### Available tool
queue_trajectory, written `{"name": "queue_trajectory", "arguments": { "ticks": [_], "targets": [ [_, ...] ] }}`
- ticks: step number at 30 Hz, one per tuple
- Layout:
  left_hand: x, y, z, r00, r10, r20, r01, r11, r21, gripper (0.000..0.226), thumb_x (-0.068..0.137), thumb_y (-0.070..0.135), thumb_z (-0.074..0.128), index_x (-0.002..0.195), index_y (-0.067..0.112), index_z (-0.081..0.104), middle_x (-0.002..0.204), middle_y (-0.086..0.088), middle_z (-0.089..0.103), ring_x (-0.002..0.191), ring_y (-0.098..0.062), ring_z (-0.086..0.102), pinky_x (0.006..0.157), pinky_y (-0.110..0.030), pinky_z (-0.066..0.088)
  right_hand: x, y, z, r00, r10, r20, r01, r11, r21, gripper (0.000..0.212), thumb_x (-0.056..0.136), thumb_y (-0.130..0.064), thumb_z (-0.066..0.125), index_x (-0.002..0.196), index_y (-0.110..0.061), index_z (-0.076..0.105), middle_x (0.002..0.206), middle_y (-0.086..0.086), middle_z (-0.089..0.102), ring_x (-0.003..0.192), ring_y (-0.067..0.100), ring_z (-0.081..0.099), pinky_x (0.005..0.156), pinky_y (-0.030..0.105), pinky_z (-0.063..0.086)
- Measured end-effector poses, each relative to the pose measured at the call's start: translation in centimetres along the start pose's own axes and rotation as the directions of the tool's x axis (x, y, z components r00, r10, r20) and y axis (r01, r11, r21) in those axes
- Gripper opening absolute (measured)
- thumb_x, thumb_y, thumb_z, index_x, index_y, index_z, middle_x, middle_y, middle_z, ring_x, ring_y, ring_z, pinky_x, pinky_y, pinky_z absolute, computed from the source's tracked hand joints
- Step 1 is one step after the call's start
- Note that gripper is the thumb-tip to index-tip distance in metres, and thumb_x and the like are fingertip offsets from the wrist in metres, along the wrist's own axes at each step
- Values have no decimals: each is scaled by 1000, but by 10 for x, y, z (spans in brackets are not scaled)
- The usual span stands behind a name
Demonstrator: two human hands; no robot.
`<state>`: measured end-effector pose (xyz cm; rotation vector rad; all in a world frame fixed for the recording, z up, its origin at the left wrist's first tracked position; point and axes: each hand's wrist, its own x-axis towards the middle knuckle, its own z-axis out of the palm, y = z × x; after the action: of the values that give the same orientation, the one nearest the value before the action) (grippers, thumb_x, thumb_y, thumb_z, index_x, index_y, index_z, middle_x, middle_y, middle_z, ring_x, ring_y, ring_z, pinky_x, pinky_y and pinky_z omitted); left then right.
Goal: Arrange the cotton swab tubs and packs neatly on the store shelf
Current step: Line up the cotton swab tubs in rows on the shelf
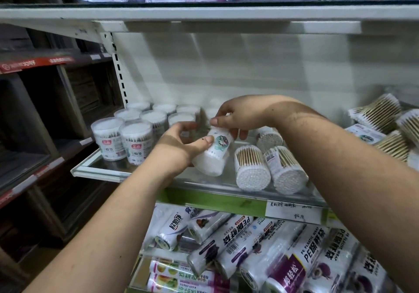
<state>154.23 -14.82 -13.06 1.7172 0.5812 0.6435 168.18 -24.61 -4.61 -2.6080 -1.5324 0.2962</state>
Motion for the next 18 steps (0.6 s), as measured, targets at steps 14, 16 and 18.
{"name": "queue_trajectory", "arguments": {
  "ticks": [14,16,18],
  "targets": [
    [2,8,21,990,-46,-130,-29,855,-518,54,95,10,60,141,29,40,120,-14,61,92,-31,71,73,-48,60,-9,18,7,993,-106,-48,115,945,307,106,75,-41,81,150,-42,6,101,-7,70,87,13,68,65,21,48],
    [1,8,21,991,-65,-120,-9,847,-532,36,99,16,53,134,20,45,121,-16,62,92,-30,72,72,-47,60,-6,23,9,988,-97,-122,135,926,353,100,78,-22,77,151,-36,11,101,-6,70,89,18,70,65,26,54],
    [2,7,19,982,-105,-158,7,851,-525,24,100,19,51,123,15,45,119,-19,62,85,-29,72,67,-43,61,-4,28,10,982,-83,-171,154,874,461,89,79,-10,72,150,-29,21,104,-1,70,94,24,70,80,36,59]
  ]
}}
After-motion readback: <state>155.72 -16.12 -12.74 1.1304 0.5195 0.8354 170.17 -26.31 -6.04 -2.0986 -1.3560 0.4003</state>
